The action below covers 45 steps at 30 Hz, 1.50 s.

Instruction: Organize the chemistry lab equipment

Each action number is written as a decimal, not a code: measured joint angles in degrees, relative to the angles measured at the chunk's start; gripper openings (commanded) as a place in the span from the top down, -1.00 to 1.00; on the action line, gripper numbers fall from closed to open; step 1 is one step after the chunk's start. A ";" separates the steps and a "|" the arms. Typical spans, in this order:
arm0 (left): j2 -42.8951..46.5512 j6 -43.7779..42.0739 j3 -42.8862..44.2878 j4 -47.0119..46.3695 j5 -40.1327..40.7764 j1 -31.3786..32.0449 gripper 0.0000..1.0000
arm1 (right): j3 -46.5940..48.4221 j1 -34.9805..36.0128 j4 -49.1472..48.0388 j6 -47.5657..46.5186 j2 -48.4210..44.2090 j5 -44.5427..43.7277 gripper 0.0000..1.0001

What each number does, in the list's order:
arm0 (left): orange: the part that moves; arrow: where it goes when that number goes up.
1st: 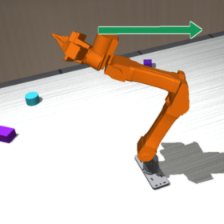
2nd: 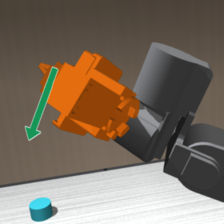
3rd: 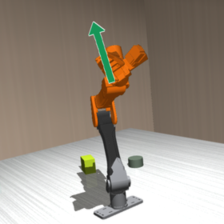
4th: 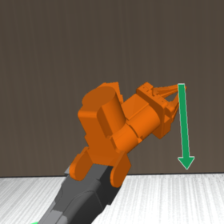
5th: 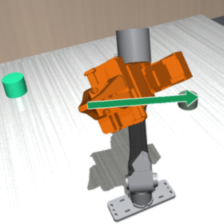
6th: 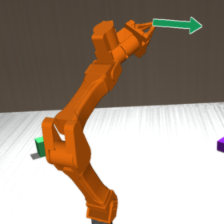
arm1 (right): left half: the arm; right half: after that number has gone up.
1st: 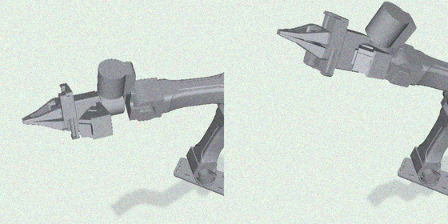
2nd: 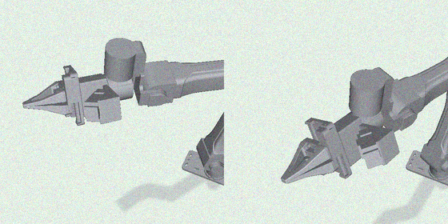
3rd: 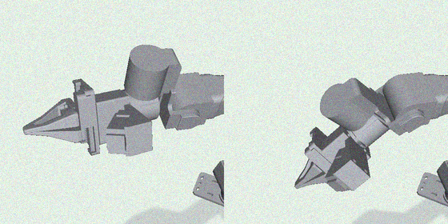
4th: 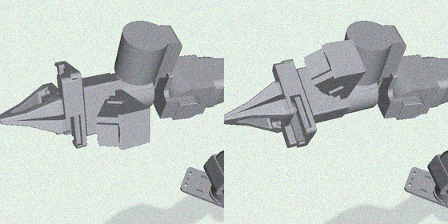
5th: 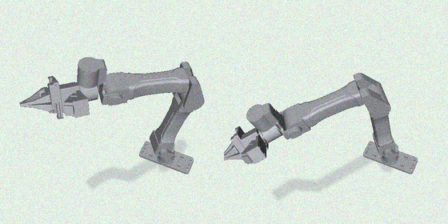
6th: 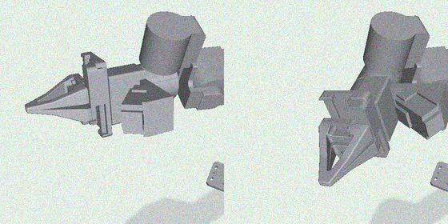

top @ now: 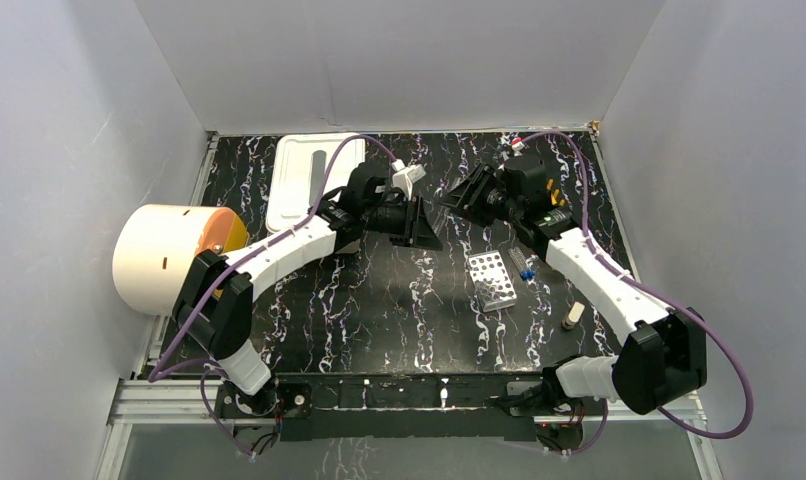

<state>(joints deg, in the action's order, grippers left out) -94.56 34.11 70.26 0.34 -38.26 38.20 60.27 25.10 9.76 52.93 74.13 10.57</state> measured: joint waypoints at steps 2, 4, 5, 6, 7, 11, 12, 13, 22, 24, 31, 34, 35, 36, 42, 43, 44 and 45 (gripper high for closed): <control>0.00 -2.21 0.31 2.16 0.02 0.00 1.00 | 0.00 0.00 0.55 -0.26 0.00 0.28 -0.34; 0.00 -4.48 0.85 4.04 0.02 0.00 1.00 | 0.48 -0.20 1.88 -0.79 0.11 0.44 -0.39; 0.00 -5.99 1.25 5.05 -0.02 0.00 1.00 | 1.14 -0.37 2.99 -1.05 0.26 0.52 -0.40; 0.00 -7.52 1.79 6.21 -0.07 0.00 1.00 | 1.92 -0.55 4.04 -1.44 0.44 0.52 -0.41; 0.00 -8.74 2.19 6.95 -0.11 0.00 1.00 | 2.56 -0.72 4.72 -1.84 0.57 0.52 -0.41; 0.00 -14.16 4.00 10.10 -0.42 0.00 1.00 | 6.19 -1.70 8.15 -2.58 1.40 1.27 -0.38; 0.00 -15.10 4.24 10.64 -0.55 0.00 1.00 | 6.84 -2.03 8.70 -2.69 1.68 1.68 -0.35; 0.00 -16.06 4.50 11.21 -0.68 0.00 1.00 | 7.17 -2.29 9.09 -2.78 1.88 2.01 -0.30; 0.00 -21.16 5.70 13.92 -0.70 0.00 1.00 | 7.74 -4.20 12.92 -3.39 3.26 6.67 0.13; 0.00 -22.29 5.88 14.29 -0.70 0.00 1.00 | 7.85 -4.68 13.03 -3.41 3.26 7.87 0.13; 0.00 -26.38 5.99 16.17 -0.35 0.00 1.00 | 7.85 -6.36 13.77 -3.91 3.96 11.04 0.28; 0.00 -27.34 6.01 16.90 0.33 0.00 1.00 | 7.87 -6.82 13.88 -4.20 4.72 12.22 0.46; 0.00 -27.56 6.01 17.09 0.63 0.00 1.00 | 7.89 -6.91 13.81 -3.85 4.87 12.66 0.53; 0.00 -27.78 6.01 17.31 0.85 0.07 1.00 | 7.91 -6.95 13.68 -3.48 4.90 13.16 0.57; 0.00 -27.76 7.17 17.79 2.71 0.26 -0.38 | 8.24 -7.37 12.79 -4.24 4.85 13.31 0.64; 0.00 -27.50 7.56 17.97 3.37 0.24 -0.53 | 8.41 -7.50 12.81 -4.74 4.85 12.83 0.65; 0.00 -27.02 8.09 18.01 4.07 0.17 -0.66 | 8.72 -7.72 13.03 -5.35 4.85 12.04 0.65; 0.00 -26.53 8.66 18.05 4.87 0.17 -0.71 | 9.09 -7.85 13.29 -6.05 4.85 11.34 0.65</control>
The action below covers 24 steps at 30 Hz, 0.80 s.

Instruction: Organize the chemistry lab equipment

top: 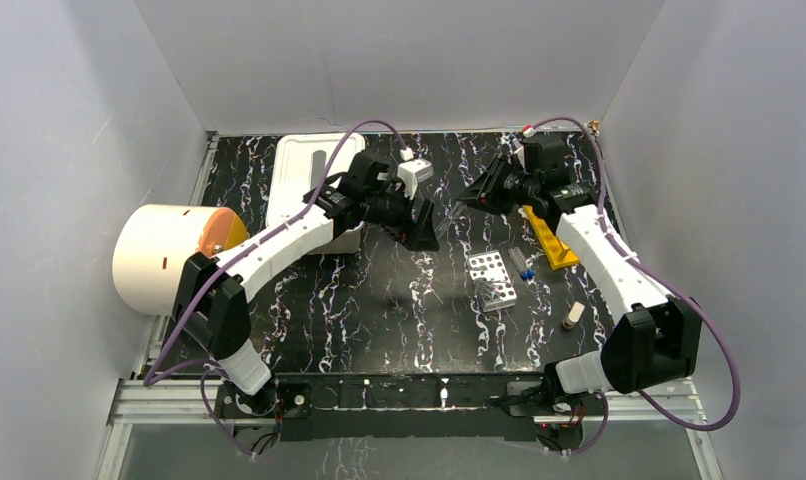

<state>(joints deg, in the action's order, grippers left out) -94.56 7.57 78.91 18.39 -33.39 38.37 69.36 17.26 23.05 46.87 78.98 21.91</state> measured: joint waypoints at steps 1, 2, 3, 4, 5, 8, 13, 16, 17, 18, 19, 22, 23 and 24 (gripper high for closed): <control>0.00 0.55 0.70 0.15 0.81 -0.02 -0.73 | 0.72 -0.13 0.55 -1.01 0.02 -1.09 0.66; -0.02 1.05 1.53 0.52 1.62 -0.11 -0.74 | 1.90 -0.31 1.38 -2.40 0.13 -2.49 0.66; -0.15 1.46 2.56 1.07 2.36 -0.17 -0.75 | 3.45 -0.42 2.29 -4.07 0.35 -4.09 0.66; -0.37 2.03 3.78 1.70 3.08 -0.20 -0.76 | 5.51 -0.55 3.32 -5.92 0.76 -5.88 0.66; -0.59 2.43 4.83 2.21 3.54 -0.22 -0.76 | 7.65 -0.61 4.13 -7.89 1.31 -7.87 0.66; -0.85 4.04 7.26 3.78 4.59 -0.28 -0.77 | 13.70 -0.92 4.39 -14.93 2.86 -16.06 0.65; -0.83 6.60 7.54 5.88 4.76 -0.33 -0.77 | 18.62 -1.27 4.39 -26.01 4.92 -30.88 0.63; -0.59 7.98 6.91 6.10 4.68 -0.33 -0.74 | 20.90 -1.92 4.42 -30.97 7.48 -37.64 0.63; -0.50 8.50 6.54 6.14 4.50 -0.33 -0.74 | 21.88 -2.34 4.48 -32.41 8.52 -39.41 0.63; -0.42 8.87 6.10 6.10 4.33 -0.33 -0.74 | 22.88 -2.89 4.46 -33.64 9.57 -41.03 0.63; -0.37 9.18 5.70 6.10 4.22 -0.33 -0.73 | 23.74 -3.61 4.39 -34.69 10.56 -42.58 0.63; -0.02 10.38 3.80 6.12 3.91 -0.33 -0.72 | 24.61 -5.90 3.87 -36.92 12.37 -46.23 0.63; 0.07 10.69 3.19 6.05 3.76 -0.33 -0.71 | 24.61 -6.82 3.54 -37.35 12.74 -47.12 0.63; 0.15 10.93 2.73 6.08 3.63 -0.33 -0.71 | 24.61 -7.65 3.23 -37.62 13.05 -47.84 0.64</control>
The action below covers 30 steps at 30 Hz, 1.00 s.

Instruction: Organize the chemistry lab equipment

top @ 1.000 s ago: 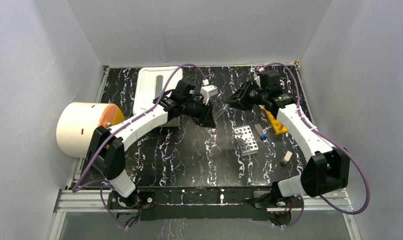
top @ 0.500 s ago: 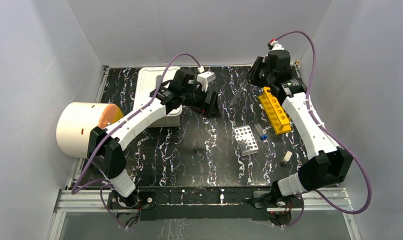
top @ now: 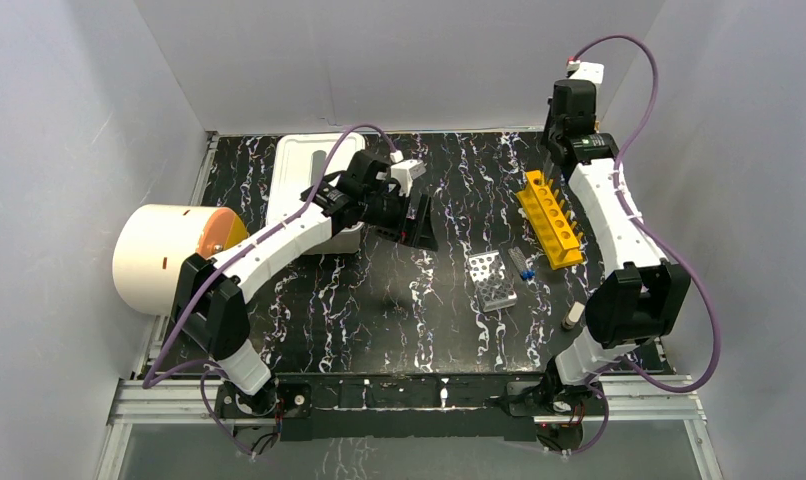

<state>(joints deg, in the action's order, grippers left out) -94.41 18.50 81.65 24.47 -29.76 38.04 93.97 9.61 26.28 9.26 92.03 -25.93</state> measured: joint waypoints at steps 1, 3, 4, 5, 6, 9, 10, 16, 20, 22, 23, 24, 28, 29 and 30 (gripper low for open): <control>0.11 0.20 -0.33 -0.04 -0.15 0.00 -0.70 | -0.07 -0.79 -0.63 -0.04 0.22 -0.66 0.64; 0.31 0.85 -0.96 -0.11 -0.61 0.00 -0.70 | -0.42 -1.90 -1.92 -0.02 0.37 -1.62 0.64; 0.42 1.09 -1.36 -0.44 -0.81 0.00 -0.70 | -0.87 -2.49 -2.97 0.02 0.37 -2.21 0.64; 0.50 1.42 -1.64 -0.48 -0.98 0.00 -0.70 | -1.27 -2.91 -3.82 0.09 0.37 -2.58 0.64; 0.59 1.70 -2.01 -0.66 -1.16 0.00 -0.69 | -1.81 -3.19 -4.74 0.22 0.37 -2.78 0.64; 0.85 2.19 -3.08 -1.07 -1.36 0.00 -0.69 | -3.52 -3.26 -6.86 0.52 0.39 -3.13 0.65; 0.94 2.34 -3.34 -1.11 -1.38 0.00 -0.69 | -4.13 -3.21 -7.63 0.68 0.44 -3.23 0.64; 1.46 2.84 -4.37 -1.79 -1.60 0.00 -0.69 | -7.72 -3.15 -11.85 1.44 1.18 -3.04 0.64; 1.64 3.17 -5.18 -1.99 -1.60 0.00 -0.69 | -9.27 -3.17 -13.79 2.47 1.75 -2.60 0.65; 1.64 3.19 -5.44 -1.99 -1.62 0.00 -0.68 | -10.21 -3.17 -14.53 2.78 1.81 -2.36 0.65; 1.64 3.19 -5.53 -2.01 -1.64 0.00 -0.68 | -10.49 -3.17 -14.67 2.84 1.92 -2.19 0.65; 1.66 3.19 -5.55 -2.03 -1.68 0.00 -0.68 | -10.60 -3.17 -14.84 2.86 2.10 -2.12 0.65; 1.86 3.19 -5.99 -2.16 -1.77 0.00 -0.68 | -11.43 -3.21 -16.92 2.89 2.27 -1.75 0.65; 1.88 3.19 -6.08 -2.16 -1.79 0.00 -0.68 | -11.72 -3.23 -17.90 2.86 2.32 -1.68 0.65; 1.90 3.19 -6.14 -2.19 -1.79 0.00 -0.68 | -12.13 -3.26 -18.80 2.84 2.32 -1.49 0.65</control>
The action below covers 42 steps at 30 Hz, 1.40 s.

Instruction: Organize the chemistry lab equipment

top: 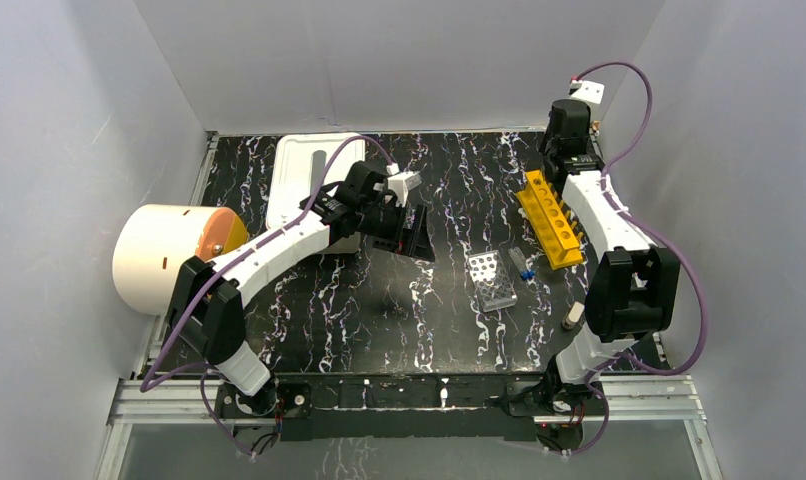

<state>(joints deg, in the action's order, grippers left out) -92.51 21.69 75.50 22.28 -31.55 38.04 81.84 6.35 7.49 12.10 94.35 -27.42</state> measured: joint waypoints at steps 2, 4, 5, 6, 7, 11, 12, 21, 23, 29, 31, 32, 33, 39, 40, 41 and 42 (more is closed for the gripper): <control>0.04 0.00 -0.13 0.00 0.00 0.00 -0.68 | -1.25 -0.02 -2.54 -0.07 0.00 0.28 0.65; 0.07 0.02 -0.20 0.00 0.00 0.00 -0.68 | -2.45 -0.09 -4.63 -0.26 0.00 0.55 0.65; 0.11 0.04 -0.35 -0.04 0.00 0.00 -0.68 | -2.99 -0.15 -5.49 -0.33 0.00 0.63 0.66; 0.20 0.07 -0.57 -0.11 0.00 0.00 -0.68 | -3.37 -0.20 -5.92 -0.37 0.00 0.66 0.66; 0.35 0.13 -0.90 -0.11 0.02 0.00 -0.68 | -3.82 -0.24 -6.43 -0.42 0.00 0.81 0.66; 0.46 0.50 -1.42 -0.04 0.04 0.00 -0.68 | -5.42 -0.31 -7.89 -0.44 0.02 1.16 0.66; 0.57 0.59 -1.64 -0.15 0.09 0.00 -0.68 | -5.97 -0.31 -8.35 -0.42 0.02 1.29 0.66; 2.25 1.31 -3.50 -0.52 0.48 0.00 -0.68 | -10.71 -0.31 -12.87 -0.55 1.42 4.28 0.67; 2.38 1.38 -3.65 -0.57 0.48 0.00 -0.68 | -11.54 -0.31 -14.32 -0.81 2.08 4.66 0.67; 2.38 1.49 -3.69 -0.70 0.48 0.00 -0.68 | -12.98 -0.28 -18.01 -2.38 3.19 5.11 0.67; 2.38 1.49 -3.69 -0.70 0.50 0.00 -0.68 | -13.07 -0.31 -19.32 -2.99 3.43 5.11 0.67; 2.38 1.49 -3.69 -0.72 0.52 0.00 -0.68 | -13.07 -0.31 -19.87 -3.28 3.50 5.14 0.67; 2.38 1.51 -3.74 -0.76 0.57 0.00 -0.68 | -13.09 -0.31 -20.46 -3.45 3.54 5.11 0.67; 2.38 1.51 -3.91 -0.81 0.76 0.00 -0.68 | -13.40 -0.31 -24.15 -4.37 4.17 5.70 0.66; 2.38 1.51 -3.91 -0.83 0.79 0.00 -0.68 | -13.40 -0.31 -24.74 -4.42 4.59 5.92 0.66; 2.38 1.51 -3.91 -0.81 0.85 0.00 -0.68 | -13.40 -0.31 -25.00 -4.50 4.98 6.08 0.66; 2.38 1.51 -3.91 -0.81 0.90 0.00 -0.68 | -13.40 -0.31 -25.31 -4.59 5.51 6.21 0.66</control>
<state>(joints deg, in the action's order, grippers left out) -90.13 23.20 71.59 21.47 -30.65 38.04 68.45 6.04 -17.82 7.51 99.85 -21.21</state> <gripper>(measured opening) 0.839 0.313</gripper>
